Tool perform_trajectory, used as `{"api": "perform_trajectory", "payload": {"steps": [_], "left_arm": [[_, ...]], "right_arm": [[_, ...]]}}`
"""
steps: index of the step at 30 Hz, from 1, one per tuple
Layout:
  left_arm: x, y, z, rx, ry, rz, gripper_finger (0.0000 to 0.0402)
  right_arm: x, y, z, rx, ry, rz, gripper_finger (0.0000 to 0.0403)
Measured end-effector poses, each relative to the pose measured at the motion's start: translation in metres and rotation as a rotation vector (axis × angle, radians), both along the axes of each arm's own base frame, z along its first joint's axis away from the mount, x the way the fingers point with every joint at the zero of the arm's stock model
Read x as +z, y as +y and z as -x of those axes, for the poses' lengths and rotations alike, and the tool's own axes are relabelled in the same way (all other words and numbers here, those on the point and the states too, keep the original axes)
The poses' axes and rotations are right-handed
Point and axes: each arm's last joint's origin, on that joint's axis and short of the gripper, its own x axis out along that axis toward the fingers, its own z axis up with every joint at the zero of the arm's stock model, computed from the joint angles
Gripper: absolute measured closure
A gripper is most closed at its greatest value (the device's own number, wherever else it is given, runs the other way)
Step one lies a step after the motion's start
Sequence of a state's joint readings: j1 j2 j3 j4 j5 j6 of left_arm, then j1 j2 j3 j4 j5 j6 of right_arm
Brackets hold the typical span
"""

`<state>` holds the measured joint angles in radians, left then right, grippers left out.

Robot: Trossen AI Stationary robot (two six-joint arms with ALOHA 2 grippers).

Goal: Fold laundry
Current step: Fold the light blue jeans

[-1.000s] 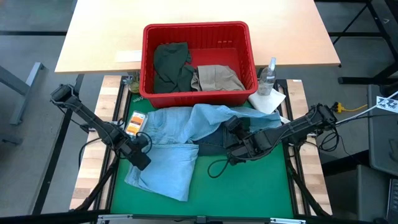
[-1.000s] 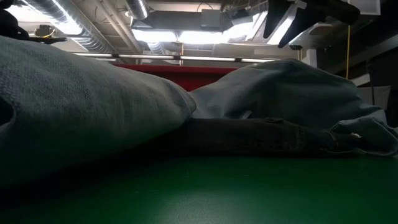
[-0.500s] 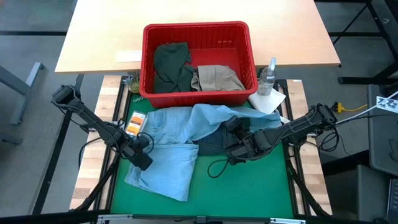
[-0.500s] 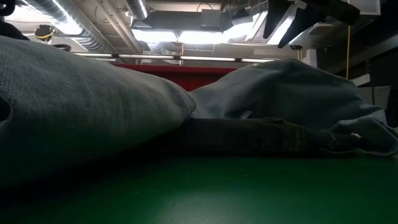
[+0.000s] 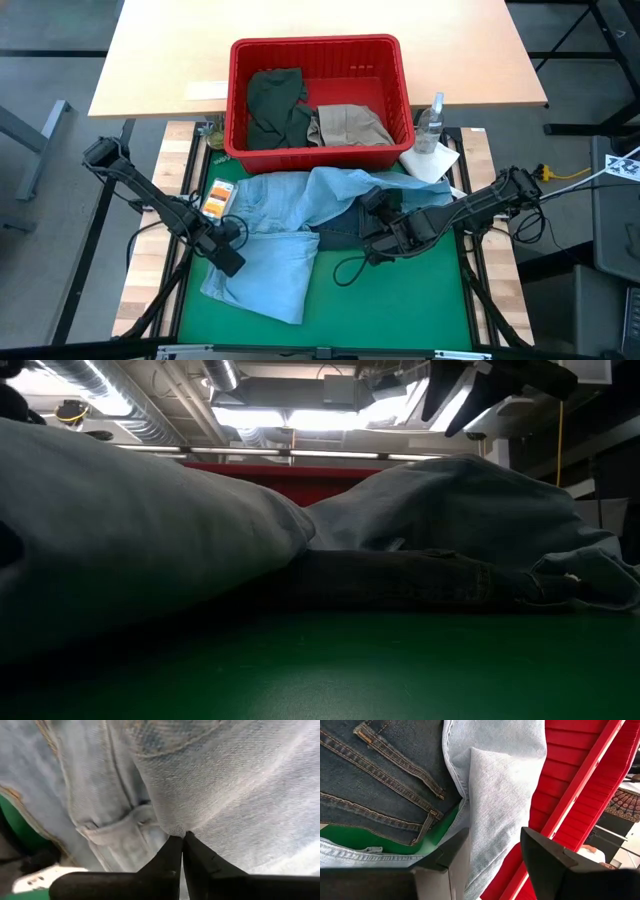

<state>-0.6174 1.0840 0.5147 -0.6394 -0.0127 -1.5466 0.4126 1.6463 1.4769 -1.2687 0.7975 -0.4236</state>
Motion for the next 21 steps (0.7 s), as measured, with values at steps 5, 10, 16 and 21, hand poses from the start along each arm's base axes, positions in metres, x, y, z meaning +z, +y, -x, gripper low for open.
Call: {"api": "perform_trajectory", "payload": {"steps": [5,10,16,21], "left_arm": [[0.017,-0.005,-0.007,-0.003,-0.034,0.017,0.0400],[0.040,-0.005,-0.006,-0.026,0.034,-0.007,0.0401],[0.066,-0.001,0.003,-0.023,0.173,-0.028,0.0401],[0.069,0.001,0.011,0.022,0.317,0.012,0.0401]], "right_arm": [[0.000,0.001,-0.002,0.000,-0.020,-0.008,0.0231],[0.000,0.001,-0.002,0.001,-0.020,-0.008,0.0231],[0.000,0.001,-0.002,0.001,-0.025,-0.010,0.0231],[0.001,0.003,-0.007,0.001,-0.083,-0.035,0.0231]]}}
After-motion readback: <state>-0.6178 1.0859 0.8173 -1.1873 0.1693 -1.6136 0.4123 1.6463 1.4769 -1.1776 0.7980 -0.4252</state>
